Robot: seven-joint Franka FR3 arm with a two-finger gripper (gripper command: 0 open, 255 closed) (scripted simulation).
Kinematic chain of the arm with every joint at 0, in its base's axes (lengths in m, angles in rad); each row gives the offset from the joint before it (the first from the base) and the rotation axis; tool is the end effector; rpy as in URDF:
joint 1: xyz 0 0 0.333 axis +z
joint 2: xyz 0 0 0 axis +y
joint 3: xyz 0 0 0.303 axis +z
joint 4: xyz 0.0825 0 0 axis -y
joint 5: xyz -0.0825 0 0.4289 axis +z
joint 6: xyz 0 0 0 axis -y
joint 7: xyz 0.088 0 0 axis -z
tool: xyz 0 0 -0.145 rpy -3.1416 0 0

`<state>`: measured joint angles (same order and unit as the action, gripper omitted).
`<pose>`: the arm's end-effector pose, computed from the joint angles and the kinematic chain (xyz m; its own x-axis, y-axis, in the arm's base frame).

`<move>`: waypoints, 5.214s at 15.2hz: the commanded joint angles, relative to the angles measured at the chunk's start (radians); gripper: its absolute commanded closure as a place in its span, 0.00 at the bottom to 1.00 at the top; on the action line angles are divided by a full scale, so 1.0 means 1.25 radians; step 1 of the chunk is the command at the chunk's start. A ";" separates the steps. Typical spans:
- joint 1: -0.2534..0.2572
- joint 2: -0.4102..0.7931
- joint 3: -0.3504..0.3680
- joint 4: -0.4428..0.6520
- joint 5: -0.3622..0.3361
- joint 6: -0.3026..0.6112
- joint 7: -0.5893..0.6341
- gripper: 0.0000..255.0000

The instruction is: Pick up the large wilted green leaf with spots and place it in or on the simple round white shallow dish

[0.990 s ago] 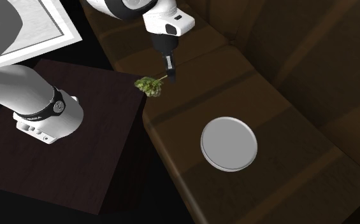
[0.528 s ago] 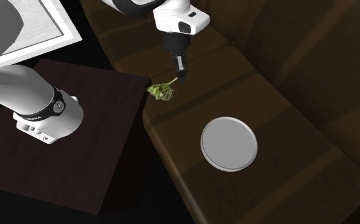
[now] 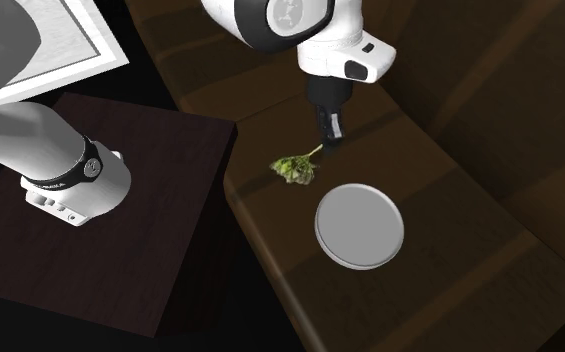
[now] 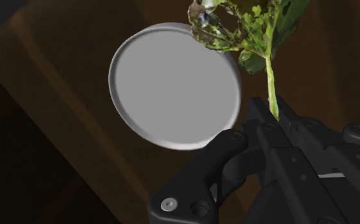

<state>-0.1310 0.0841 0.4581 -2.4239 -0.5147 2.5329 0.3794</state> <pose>0.4946 0.1669 0.1937 0.9271 0.3656 0.0831 0.3358 -0.9083 0.2493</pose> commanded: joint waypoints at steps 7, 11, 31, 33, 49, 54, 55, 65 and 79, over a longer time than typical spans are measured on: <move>-0.041 0.158 -0.054 0.220 -0.036 -0.056 -0.101 1.00; -0.051 0.241 -0.072 0.349 -0.038 -0.097 -0.155 1.00; -0.012 0.407 -0.139 0.414 -0.137 -0.007 -0.086 1.00; -0.014 0.404 -0.138 0.418 -0.136 -0.007 -0.089 1.00; -0.271 0.451 0.034 0.445 0.223 -0.153 -0.358 0.00; -0.270 0.451 0.032 0.445 0.225 -0.153 -0.359 0.00; -0.267 0.456 0.030 0.447 0.223 -0.150 -0.358 1.00; -0.271 0.442 0.034 0.444 0.230 -0.160 -0.362 1.00; -0.111 0.663 -0.073 0.820 0.175 -0.428 -0.214 0.00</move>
<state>-0.2700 0.9070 0.3689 -1.3967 -0.2933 1.9906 0.1103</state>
